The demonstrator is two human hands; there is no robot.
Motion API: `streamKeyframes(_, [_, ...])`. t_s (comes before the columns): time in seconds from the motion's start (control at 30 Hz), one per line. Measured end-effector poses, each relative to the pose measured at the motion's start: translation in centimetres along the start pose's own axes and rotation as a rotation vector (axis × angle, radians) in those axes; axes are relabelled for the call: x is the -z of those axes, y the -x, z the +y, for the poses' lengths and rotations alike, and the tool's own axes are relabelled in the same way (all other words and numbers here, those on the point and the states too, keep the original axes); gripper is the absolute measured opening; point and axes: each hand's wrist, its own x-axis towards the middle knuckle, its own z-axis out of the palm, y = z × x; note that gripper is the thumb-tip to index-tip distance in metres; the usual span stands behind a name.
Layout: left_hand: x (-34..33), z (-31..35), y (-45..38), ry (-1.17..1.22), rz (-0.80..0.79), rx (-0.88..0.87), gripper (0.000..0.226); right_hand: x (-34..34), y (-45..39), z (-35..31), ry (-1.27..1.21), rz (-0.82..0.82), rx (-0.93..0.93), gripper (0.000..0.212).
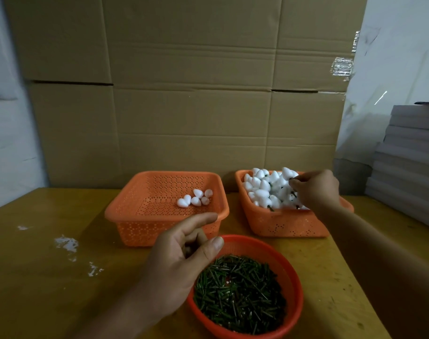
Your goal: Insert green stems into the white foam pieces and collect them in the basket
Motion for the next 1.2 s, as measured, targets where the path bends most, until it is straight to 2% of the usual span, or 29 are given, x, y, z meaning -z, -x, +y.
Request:
streamKeyframes(0.33, [0.2,0.2,-0.1,-0.024,0.008,0.0,0.043,-0.8,-1.4,-0.9,0.231,-0.074,-0.093,0.018])
streamKeyframes(0.47, [0.1,0.4,0.1,-0.027,-0.009,-0.013,0.026,-0.4,-1.2,-0.8,0.216,-0.08,-0.067,0.02])
streamKeyframes(0.53, [0.1,0.7,0.0,-0.012,-0.016,-0.016,0.013,0.2,-0.6,-1.0,0.143,-0.07,-0.018,0.025])
streamKeyframes(0.7, [0.5,0.8,-0.4,-0.03,0.042,-0.03,0.028,2.4,3.7,-3.2,-0.179,-0.049,0.128,0.032])
streamKeyframes(0.8, [1.3,1.0,-0.9,-0.036,0.1,0.027,0.03,3.4,8.1,-4.9,-0.383,-0.146,0.191,0.039])
streamKeyframes(0.9, [2.5,1.5,-1.5,-0.133,0.152,0.024,0.04,3.4,12.0,-5.3,-0.512,-0.265,0.212,0.047])
streamKeyframes(0.97, [3.7,1.8,-2.3,-0.19,0.167,0.033,0.041,2.8,13.7,-4.7,-0.511,-0.348,0.236,0.045])
streamKeyframes(1.1, [6.8,2.2,-6.4,-0.347,0.154,0.093,0.013,1.7,15.0,-3.2,-0.351,-0.41,0.327,0.038])
streamKeyframes(1.2, [8.9,2.2,-10.5,-0.565,0.099,0.234,0.002,1.2,14.8,-2.7,-0.304,-0.395,0.334,0.036])
